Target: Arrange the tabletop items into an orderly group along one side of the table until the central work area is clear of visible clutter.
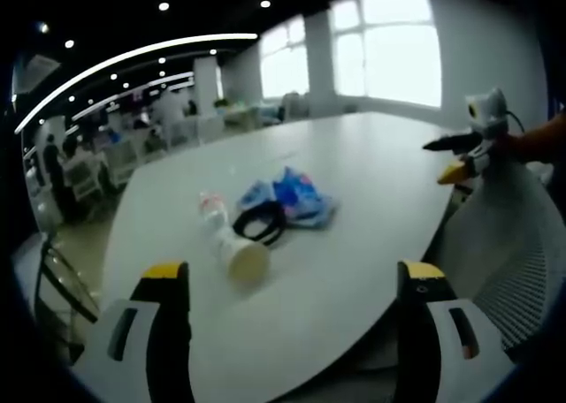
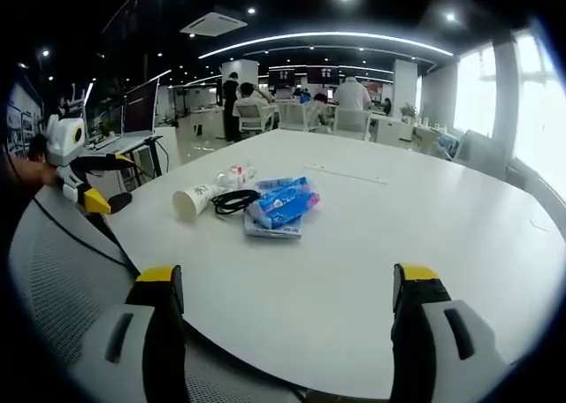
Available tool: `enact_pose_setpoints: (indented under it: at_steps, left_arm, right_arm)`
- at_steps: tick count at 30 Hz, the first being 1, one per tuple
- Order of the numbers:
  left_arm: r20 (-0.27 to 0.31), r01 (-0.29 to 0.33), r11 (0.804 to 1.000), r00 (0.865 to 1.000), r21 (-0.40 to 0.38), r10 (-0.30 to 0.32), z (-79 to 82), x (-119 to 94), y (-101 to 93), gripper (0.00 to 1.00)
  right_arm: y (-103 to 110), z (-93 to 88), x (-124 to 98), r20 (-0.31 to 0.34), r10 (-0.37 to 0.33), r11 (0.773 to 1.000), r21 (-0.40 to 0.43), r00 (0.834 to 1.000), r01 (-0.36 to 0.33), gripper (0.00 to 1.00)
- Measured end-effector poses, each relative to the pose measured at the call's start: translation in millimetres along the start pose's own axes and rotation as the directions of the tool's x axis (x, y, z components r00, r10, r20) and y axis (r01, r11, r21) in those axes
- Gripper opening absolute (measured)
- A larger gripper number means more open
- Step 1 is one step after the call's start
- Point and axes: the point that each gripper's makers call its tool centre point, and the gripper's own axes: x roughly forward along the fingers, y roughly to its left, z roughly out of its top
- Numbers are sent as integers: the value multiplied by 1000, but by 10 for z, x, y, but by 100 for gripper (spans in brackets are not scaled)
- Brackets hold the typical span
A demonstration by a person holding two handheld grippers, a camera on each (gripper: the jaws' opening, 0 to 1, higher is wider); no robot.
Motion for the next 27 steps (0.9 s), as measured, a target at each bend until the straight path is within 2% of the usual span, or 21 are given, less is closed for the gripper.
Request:
enact_pose_setpoints:
  at_steps: [21,27]
  left_arm:
    - [-15,9,1000,1000,-8,-9,14,15,-6,100]
    - [12,2,1000,1000,-6,-2,168,59,76,100]
  right_arm:
    - [-7,-10,6,-10,3,1000,-3,1000,-3,100]
    - [-9,-18,9,-14,4,1000,-3,1000,-4,100]
